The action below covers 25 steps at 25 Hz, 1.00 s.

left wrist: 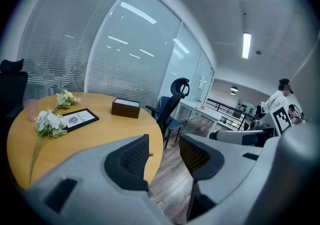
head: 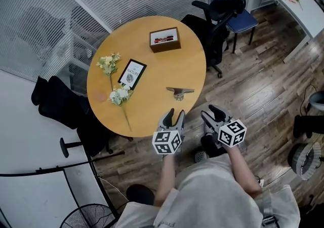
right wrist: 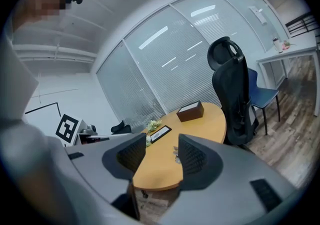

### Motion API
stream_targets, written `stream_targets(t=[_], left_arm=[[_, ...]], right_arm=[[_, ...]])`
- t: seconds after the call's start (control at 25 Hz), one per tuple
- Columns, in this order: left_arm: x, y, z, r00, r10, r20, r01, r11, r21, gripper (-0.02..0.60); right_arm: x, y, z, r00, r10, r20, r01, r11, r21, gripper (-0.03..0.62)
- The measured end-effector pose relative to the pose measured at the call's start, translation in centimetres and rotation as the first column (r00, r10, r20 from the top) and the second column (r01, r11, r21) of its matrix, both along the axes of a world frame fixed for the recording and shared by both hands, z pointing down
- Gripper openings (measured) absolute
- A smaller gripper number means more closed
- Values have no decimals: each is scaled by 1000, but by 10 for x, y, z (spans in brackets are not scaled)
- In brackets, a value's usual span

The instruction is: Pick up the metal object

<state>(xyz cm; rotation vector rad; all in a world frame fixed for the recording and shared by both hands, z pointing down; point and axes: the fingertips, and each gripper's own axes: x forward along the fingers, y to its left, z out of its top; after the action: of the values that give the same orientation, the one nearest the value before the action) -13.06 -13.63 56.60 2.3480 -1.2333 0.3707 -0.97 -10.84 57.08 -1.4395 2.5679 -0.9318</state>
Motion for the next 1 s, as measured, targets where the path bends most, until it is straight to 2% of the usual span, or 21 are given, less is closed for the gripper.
stream_targets(t=[0.32, 0.56, 0.84, 1.0], left_arm=[[11, -40, 15, 999, 27, 41, -26, 1000, -13, 173], [8, -68, 38, 986, 73, 153, -71, 997, -17, 173], [6, -94, 77, 923, 182, 338, -189, 982, -13, 173], [10, -99, 103, 864, 253, 435, -270, 963, -24, 173]], right_arm=[[11, -41, 3, 1000, -6, -2, 6, 1000, 2, 175], [12, -64, 7, 999, -49, -13, 48, 999, -13, 167], [15, -77, 21, 991, -112, -70, 108, 992, -57, 166], [22, -83, 26, 990, -123, -73, 118, 990, -71, 162]])
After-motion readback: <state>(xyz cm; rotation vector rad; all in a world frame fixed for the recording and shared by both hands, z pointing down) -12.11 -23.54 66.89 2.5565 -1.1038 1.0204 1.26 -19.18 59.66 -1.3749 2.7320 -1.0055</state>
